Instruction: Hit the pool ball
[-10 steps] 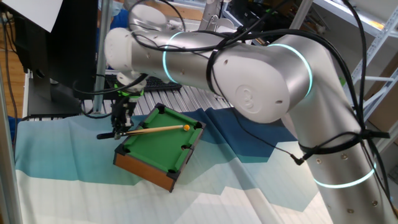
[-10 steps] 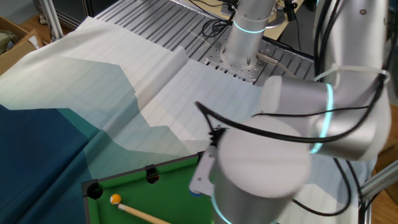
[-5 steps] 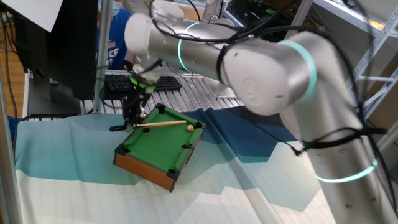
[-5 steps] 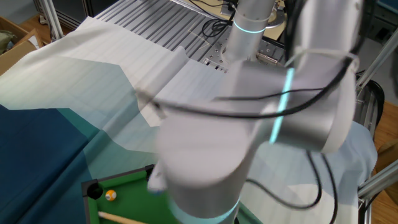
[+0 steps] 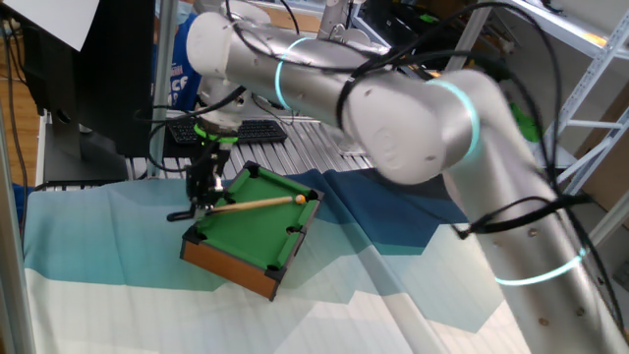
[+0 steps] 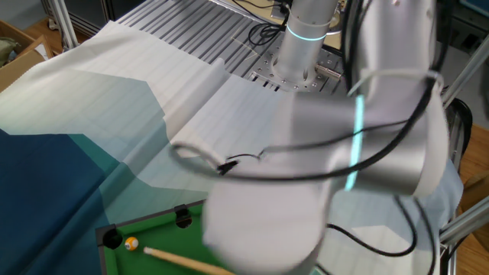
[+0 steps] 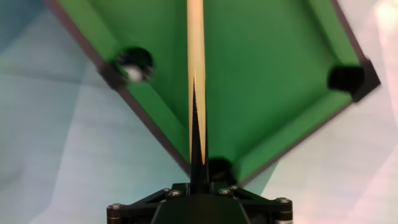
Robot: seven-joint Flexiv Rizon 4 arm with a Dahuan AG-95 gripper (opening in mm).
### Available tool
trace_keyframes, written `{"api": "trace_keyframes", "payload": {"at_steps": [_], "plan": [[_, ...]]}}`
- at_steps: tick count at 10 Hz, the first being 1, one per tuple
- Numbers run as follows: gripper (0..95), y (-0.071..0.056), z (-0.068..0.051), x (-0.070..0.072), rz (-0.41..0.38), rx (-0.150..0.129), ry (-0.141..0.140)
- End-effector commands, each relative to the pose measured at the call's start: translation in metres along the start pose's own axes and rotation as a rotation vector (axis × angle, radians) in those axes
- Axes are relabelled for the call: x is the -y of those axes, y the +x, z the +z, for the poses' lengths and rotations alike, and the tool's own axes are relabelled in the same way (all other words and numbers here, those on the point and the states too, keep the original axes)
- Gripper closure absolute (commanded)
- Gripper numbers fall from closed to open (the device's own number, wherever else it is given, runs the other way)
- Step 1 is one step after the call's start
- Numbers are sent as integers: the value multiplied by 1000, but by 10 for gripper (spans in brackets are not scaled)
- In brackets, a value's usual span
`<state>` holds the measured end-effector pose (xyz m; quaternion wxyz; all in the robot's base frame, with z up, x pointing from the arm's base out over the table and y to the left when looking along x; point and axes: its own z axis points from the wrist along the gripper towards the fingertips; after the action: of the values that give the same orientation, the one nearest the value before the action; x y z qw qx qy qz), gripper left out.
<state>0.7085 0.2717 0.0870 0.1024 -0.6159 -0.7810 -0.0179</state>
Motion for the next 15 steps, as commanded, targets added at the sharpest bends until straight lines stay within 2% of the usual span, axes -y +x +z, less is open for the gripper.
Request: {"api": "trace_keyframes", "payload": {"at_steps": [1, 2, 4, 5, 8, 10, 15], "plan": [[950, 4, -4, -4, -4, 24, -93], [950, 10, -3, 4, -2, 35, -100], [950, 20, 3, 18, -22, 31, -107], [950, 23, -2, 24, -29, 26, -101], [950, 34, -29, 31, -47, 46, -72], [950, 38, -36, 34, -51, 48, -67], [950, 39, -40, 36, -81, 50, -65]]}}
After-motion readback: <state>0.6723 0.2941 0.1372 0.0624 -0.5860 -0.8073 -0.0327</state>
